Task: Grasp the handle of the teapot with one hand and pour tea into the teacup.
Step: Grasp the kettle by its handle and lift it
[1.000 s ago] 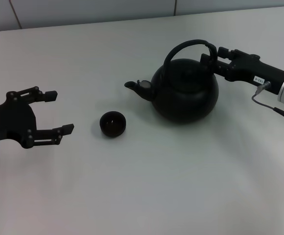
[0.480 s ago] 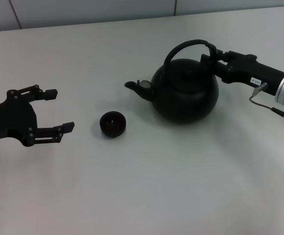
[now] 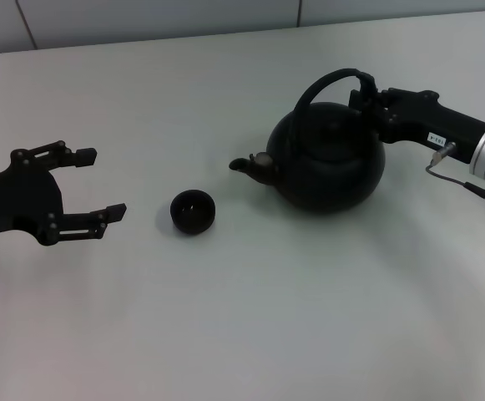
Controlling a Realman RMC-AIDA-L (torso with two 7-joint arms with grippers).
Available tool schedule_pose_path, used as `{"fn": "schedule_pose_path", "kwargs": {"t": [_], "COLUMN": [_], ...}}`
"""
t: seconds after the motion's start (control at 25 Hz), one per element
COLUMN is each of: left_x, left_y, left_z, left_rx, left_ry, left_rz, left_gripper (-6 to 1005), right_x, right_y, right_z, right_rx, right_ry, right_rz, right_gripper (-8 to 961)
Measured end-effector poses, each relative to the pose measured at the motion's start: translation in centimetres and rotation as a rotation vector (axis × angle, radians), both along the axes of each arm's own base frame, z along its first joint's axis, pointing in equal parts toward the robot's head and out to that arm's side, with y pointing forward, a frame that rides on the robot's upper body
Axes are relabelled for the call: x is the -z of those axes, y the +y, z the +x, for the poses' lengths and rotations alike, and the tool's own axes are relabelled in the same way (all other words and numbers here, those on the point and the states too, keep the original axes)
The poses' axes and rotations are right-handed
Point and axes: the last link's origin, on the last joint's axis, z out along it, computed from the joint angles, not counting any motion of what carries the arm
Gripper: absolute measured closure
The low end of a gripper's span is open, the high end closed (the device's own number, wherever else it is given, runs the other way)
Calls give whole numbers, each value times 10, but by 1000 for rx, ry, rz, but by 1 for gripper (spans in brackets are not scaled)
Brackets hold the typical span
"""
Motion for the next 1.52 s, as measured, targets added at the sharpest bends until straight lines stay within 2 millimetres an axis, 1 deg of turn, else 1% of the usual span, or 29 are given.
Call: {"fn": "schedule_pose_path", "kwargs": {"t": [0.24,0.72,1.0,1.2,1.24,1.28,1.52], "left_x": [0,0,0,1,1,0,0], "left_y": [1,4,6,6,6,6,6], "left_z": [1,1,2,3,3,3,2], "left_rx": [1,-2,-1,1,1,1,0], "left_ry": [0,5,6,6,6,6,6], "left_rz": [0,17,20,20,21,21,21], "left_gripper": [129,129,129,129,129,129,129], "right_x": [1,-2,-6,-5,-3,-3,-8], "right_y": [0,3,6,13,17,17,28], "right_z": [0,2,-2,-12,-19,-19,-35], "right_rx": [-6,13,1,-45,-72,-72,-132], "right_ry": [0,10,26,0,-20,-20,-55], "right_rz": [26,50,67,53,39,39,23], "right_gripper": [803,805,806,806,806,806,806]}}
